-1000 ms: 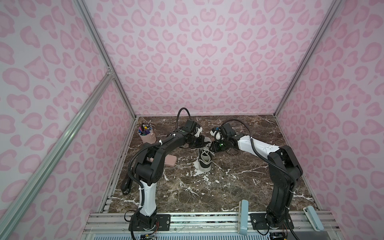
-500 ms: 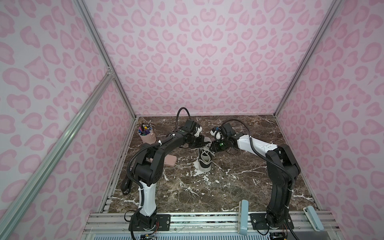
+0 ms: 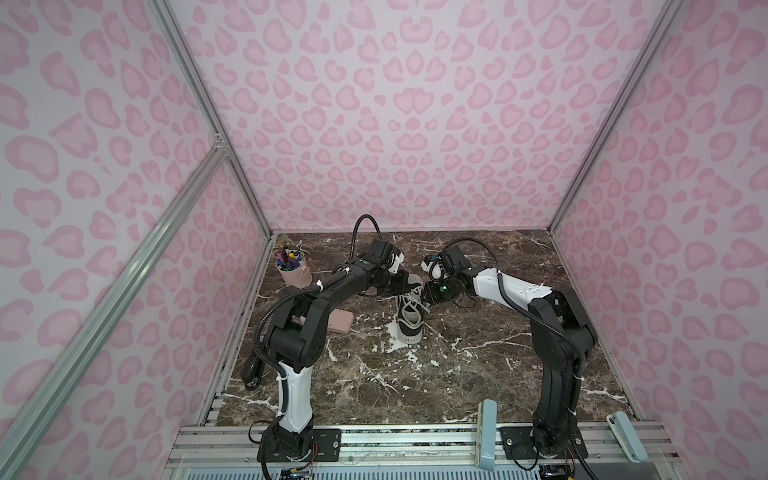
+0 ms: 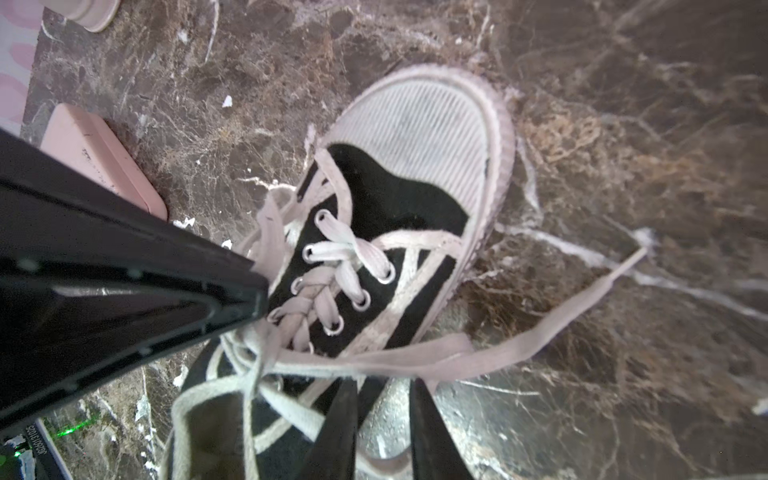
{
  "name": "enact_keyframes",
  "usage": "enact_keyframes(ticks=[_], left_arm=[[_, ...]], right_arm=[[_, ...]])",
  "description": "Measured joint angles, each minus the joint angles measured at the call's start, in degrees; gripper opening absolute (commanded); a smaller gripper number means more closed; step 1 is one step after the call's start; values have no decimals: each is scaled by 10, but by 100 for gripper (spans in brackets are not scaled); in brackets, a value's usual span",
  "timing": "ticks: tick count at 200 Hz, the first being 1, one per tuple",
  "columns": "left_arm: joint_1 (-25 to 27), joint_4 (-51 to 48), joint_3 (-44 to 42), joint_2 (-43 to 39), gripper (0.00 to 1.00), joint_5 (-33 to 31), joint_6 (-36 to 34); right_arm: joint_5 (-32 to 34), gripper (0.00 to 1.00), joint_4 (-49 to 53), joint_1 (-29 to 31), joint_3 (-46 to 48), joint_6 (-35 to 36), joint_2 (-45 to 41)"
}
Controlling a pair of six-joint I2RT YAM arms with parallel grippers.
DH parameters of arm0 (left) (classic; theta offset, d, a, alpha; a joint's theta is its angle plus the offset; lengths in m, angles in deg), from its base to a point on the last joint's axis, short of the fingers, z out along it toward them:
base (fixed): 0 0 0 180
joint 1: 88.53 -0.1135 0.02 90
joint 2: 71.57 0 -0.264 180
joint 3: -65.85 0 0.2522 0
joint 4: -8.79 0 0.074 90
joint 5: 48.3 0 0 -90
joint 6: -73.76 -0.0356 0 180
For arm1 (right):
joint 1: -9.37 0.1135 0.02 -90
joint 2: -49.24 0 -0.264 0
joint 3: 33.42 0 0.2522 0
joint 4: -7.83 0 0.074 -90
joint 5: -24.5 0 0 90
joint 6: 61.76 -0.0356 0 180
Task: Tie the shoes
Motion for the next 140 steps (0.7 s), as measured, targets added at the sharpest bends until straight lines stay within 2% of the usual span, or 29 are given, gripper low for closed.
enact_keyframes(ticks=[140], left_arm=[[0,0,0,0,4,0,0]], right_arm=[[-79,31,-30,-13,-15,-17,34]])
